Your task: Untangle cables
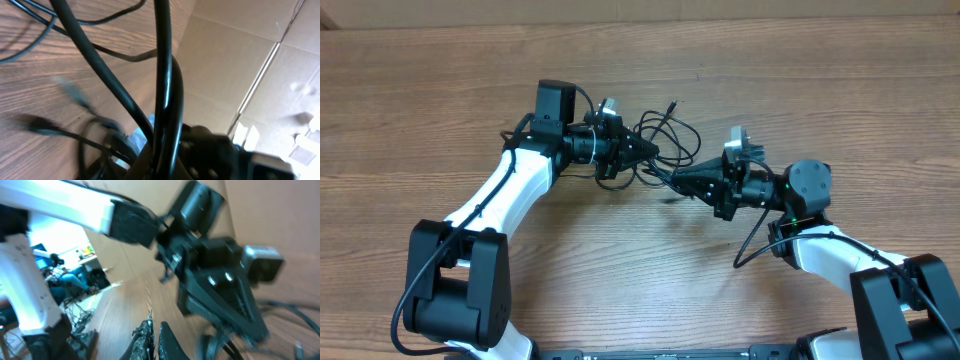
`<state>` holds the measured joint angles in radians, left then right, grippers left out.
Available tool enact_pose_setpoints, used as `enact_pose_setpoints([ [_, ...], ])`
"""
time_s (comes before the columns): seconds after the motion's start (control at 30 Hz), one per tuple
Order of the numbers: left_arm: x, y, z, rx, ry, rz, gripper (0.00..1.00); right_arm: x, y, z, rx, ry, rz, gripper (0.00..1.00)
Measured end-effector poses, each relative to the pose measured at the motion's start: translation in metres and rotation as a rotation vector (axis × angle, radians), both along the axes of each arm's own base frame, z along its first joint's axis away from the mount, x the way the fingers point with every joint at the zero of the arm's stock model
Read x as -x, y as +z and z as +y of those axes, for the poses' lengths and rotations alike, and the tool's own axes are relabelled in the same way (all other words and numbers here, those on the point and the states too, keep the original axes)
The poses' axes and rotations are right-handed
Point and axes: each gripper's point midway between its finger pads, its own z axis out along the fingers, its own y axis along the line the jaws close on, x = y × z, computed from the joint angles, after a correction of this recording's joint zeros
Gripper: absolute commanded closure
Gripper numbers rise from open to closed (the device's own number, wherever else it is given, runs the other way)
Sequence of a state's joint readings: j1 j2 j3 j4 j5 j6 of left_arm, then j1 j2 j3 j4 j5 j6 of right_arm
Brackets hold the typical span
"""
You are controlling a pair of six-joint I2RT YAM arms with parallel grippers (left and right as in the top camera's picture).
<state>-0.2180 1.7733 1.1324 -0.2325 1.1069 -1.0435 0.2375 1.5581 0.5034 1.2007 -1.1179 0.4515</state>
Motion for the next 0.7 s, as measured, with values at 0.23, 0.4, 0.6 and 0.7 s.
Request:
enact_pose_setpoints([
  [0.23, 0.001, -0.006, -0.007, -0.036, 0.003, -0.008, 0.96, 0.008, 0.024, -0.002, -0.072, 0.027, 0.007, 0.96],
  [0.4, 0.003, -0.006, -0.011, -0.039, -0.005, -0.009, 0.96, 0.005, 0.016, -0.001, -0.060, 0.027, 0.078, 0.95],
  [0.6, 0.004, -0.004, -0.011, -0.029, -0.014, -0.014, 0.96, -0.008, -0.018, -0.006, 0.020, -0.020, 0.158, 0.55],
  [0.7, 0.006, -0.003, -0.011, -0.020, -0.025, -0.021, 0.96, -0.014, -0.029, -0.014, 0.051, -0.050, 0.155, 0.50],
])
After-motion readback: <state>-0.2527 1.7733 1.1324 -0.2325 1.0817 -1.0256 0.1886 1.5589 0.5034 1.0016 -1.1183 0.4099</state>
